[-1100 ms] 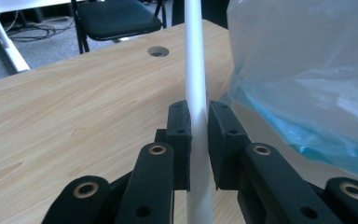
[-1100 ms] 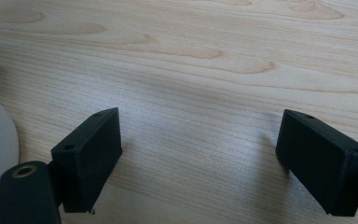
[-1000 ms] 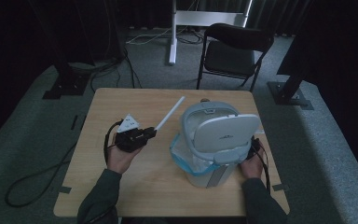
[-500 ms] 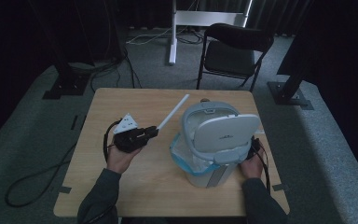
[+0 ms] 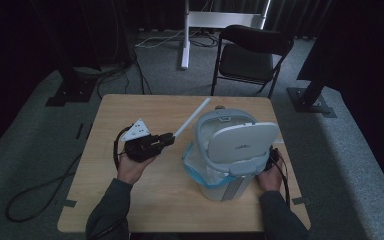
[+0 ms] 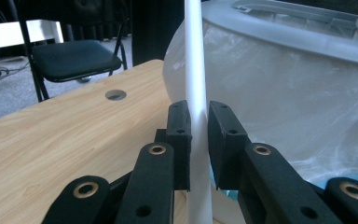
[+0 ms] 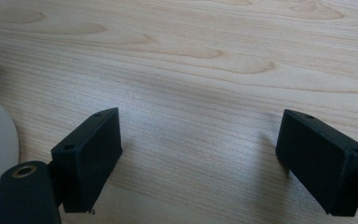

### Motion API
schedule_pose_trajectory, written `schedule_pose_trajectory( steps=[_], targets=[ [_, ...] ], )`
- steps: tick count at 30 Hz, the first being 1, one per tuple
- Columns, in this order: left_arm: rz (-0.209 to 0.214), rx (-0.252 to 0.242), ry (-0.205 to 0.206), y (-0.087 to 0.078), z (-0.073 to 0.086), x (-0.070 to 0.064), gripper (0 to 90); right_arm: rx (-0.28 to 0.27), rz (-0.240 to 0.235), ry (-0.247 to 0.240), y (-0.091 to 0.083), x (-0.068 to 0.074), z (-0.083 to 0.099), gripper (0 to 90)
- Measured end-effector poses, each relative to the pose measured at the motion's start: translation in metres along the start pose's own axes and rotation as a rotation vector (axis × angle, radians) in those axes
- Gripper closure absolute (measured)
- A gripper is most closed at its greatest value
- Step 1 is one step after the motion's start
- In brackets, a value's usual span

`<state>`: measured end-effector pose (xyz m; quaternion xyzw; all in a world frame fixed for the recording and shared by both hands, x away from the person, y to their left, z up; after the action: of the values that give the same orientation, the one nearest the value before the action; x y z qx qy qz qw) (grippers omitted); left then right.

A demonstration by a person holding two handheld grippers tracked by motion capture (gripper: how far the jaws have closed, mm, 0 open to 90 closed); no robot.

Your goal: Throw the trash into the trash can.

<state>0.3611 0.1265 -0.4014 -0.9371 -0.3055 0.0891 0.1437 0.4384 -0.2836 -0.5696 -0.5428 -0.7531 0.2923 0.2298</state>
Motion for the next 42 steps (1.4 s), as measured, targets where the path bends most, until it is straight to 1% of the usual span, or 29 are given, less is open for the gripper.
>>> schedule_pose_trajectory(
  steps=[3, 5, 12, 24, 26, 32, 42],
  targets=[
    [0.012, -0.005, 0.008, 0.001, -0.002, -0.002, 79.3, 0.0, 0.0, 0.0, 0.0, 0.0, 0.0, 13.2],
    [0.023, -0.007, 0.006, 0.003, -0.003, -0.004, 79.3, 0.0, 0.0, 0.0, 0.0, 0.0, 0.0, 13.2],
    [0.053, 0.005, 0.023, 0.011, -0.003, -0.009, 79.4, 0.0, 0.0, 0.0, 0.0, 0.0, 0.0, 13.2],
    [0.07, 0.043, 0.053, 0.023, -0.004, -0.013, 79.4, 0.0, 0.0, 0.0, 0.0, 0.0, 0.0, 13.2],
    [0.074, 0.043, 0.057, 0.024, -0.005, -0.013, 79.3, 0.0, 0.0, 0.0, 0.0, 0.0, 0.0, 13.2],
    [0.073, 0.029, 0.073, 0.021, -0.011, -0.015, 79.3, 0.0, 0.0, 0.0, 0.0, 0.0, 0.0, 13.2],
    [0.066, -0.008, 0.092, 0.011, -0.027, -0.015, 79.4, 0.0, 0.0, 0.0, 0.0, 0.0, 0.0, 13.2]
  ],
)
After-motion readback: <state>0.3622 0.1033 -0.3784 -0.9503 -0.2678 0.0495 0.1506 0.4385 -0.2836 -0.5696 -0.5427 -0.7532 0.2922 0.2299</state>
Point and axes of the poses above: each handheld gripper's, and its own axes: y roughly forward along the jaws, z roughly out of its underside, x roughly to its left, the point moved 3 cm from there along y, roughly forward along the jaws, and after that the axes turned 2 degrees about -z, right-handed, at the moved point
